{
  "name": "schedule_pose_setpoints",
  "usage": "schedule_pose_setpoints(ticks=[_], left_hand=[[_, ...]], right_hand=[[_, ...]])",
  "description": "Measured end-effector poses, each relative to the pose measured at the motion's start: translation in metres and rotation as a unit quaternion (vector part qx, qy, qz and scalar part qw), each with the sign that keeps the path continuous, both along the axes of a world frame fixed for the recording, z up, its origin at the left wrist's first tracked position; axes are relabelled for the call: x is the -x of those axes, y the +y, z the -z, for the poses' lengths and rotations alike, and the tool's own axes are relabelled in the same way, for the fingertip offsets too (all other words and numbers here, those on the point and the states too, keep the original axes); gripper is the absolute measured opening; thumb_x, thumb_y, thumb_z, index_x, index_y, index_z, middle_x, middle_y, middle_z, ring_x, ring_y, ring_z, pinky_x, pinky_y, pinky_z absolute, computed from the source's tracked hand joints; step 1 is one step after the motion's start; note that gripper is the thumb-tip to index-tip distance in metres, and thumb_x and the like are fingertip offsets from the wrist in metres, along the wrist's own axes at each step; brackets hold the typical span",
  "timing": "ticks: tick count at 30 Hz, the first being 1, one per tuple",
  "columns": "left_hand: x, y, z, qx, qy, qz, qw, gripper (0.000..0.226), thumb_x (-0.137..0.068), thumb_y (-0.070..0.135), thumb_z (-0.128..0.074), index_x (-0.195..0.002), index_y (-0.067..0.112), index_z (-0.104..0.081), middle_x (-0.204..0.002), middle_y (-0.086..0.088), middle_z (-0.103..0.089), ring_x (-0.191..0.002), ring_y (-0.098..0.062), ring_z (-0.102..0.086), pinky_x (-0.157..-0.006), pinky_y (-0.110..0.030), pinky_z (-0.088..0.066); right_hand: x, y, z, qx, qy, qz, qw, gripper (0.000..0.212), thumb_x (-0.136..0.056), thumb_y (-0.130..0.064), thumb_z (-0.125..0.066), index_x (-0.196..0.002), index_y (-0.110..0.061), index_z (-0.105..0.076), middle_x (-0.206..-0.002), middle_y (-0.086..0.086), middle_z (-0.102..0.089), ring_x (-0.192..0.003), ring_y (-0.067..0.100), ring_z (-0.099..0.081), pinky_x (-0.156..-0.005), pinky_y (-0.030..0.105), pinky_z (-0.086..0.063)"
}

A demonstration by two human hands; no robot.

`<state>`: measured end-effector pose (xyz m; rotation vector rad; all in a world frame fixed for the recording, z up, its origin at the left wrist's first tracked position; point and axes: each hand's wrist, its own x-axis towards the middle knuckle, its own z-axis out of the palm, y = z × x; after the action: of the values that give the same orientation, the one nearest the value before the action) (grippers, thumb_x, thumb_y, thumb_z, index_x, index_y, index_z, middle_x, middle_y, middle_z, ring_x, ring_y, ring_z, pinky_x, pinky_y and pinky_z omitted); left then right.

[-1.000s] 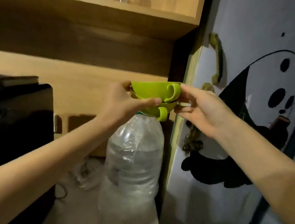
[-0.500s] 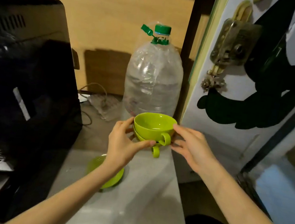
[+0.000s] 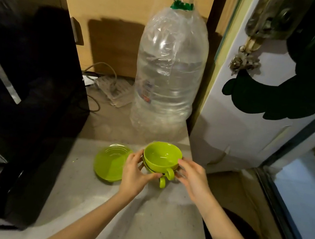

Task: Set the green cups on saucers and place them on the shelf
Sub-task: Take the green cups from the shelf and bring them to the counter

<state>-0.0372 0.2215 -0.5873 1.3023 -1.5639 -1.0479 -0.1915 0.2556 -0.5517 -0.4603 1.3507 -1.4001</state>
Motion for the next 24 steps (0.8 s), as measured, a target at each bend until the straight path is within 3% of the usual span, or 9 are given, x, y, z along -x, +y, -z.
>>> schedule_pose_setpoints(ticks=[5, 10, 14, 17, 20, 22, 24], left_hand=[[0.006, -0.004, 0.014, -0.016, -0.034, -0.008, 0.999, 0.091, -0.046, 0.029, -0.088, -0.125, 0.009, -0.049, -0.112, -0.013, -0.053, -0.104, -0.024, -0.058, -0.092, -0.044, -0.050], [0.008, -0.010, 0.022, -0.029, -0.029, -0.013, 0.999, 0.090, -0.044, 0.030, -0.089, -0.122, 0.009, -0.050, -0.114, -0.011, -0.054, -0.106, -0.024, -0.058, -0.093, -0.044, -0.050], [0.011, -0.012, 0.023, -0.027, -0.020, -0.010, 0.999, 0.088, -0.046, 0.027, -0.088, -0.121, 0.009, -0.047, -0.114, -0.007, -0.050, -0.109, -0.023, -0.055, -0.092, -0.031, -0.048], [0.010, -0.014, 0.018, -0.030, -0.040, 0.010, 0.999, 0.088, -0.048, 0.026, -0.088, -0.122, 0.007, -0.045, -0.118, -0.011, -0.050, -0.111, -0.022, -0.053, -0.090, -0.024, -0.044], [-0.002, -0.019, 0.006, -0.021, -0.107, 0.064, 0.992, 0.092, -0.050, 0.033, -0.086, -0.127, 0.007, -0.043, -0.125, -0.010, -0.051, -0.115, -0.021, -0.051, -0.095, -0.026, -0.043], [-0.016, -0.023, -0.004, -0.013, -0.127, 0.078, 0.989, 0.086, -0.056, 0.033, -0.083, -0.128, 0.007, -0.044, -0.128, -0.009, -0.051, -0.115, -0.020, -0.052, -0.095, -0.031, -0.045], [-0.032, -0.027, -0.011, 0.018, -0.132, 0.053, 0.990, 0.068, -0.063, 0.030, -0.079, -0.121, 0.008, -0.053, -0.126, -0.010, -0.054, -0.112, -0.022, -0.055, -0.095, -0.033, -0.046]], right_hand=[[0.004, -0.008, 0.017, -0.015, 0.000, 0.004, 1.000, 0.013, -0.087, -0.005, -0.053, -0.098, -0.005, -0.060, -0.081, 0.011, -0.063, -0.071, 0.015, -0.061, -0.067, 0.028, -0.050], [0.010, -0.014, 0.026, -0.009, 0.016, -0.010, 1.000, 0.015, -0.087, -0.005, -0.054, -0.097, -0.005, -0.064, -0.083, 0.009, -0.066, -0.075, 0.015, -0.062, -0.070, 0.029, -0.051], [0.015, -0.020, 0.029, -0.030, 0.024, -0.004, 0.999, 0.014, -0.086, -0.006, -0.055, -0.084, -0.015, -0.065, -0.081, 0.006, -0.067, -0.072, 0.012, -0.064, -0.062, 0.023, -0.054], [0.017, -0.025, 0.029, -0.050, 0.046, -0.026, 0.997, 0.018, -0.086, -0.006, -0.053, -0.102, -0.009, -0.063, -0.095, 0.010, -0.065, -0.087, 0.019, -0.061, -0.072, 0.025, -0.050], [0.019, -0.030, 0.018, -0.077, 0.251, -0.086, 0.961, 0.047, -0.085, -0.008, -0.054, -0.131, -0.003, -0.043, -0.125, 0.014, -0.051, -0.114, 0.021, -0.047, -0.092, 0.028, -0.038], [0.013, -0.033, 0.002, -0.016, 0.421, -0.116, 0.900, 0.051, -0.083, -0.007, -0.058, -0.132, -0.006, -0.043, -0.134, 0.012, -0.046, -0.126, 0.023, -0.041, -0.102, 0.027, -0.030], [-0.003, -0.034, -0.013, 0.064, 0.486, -0.135, 0.861, 0.042, -0.081, -0.005, -0.059, -0.123, -0.009, -0.053, -0.129, 0.009, -0.052, -0.123, 0.021, -0.045, -0.100, 0.022, -0.030]])
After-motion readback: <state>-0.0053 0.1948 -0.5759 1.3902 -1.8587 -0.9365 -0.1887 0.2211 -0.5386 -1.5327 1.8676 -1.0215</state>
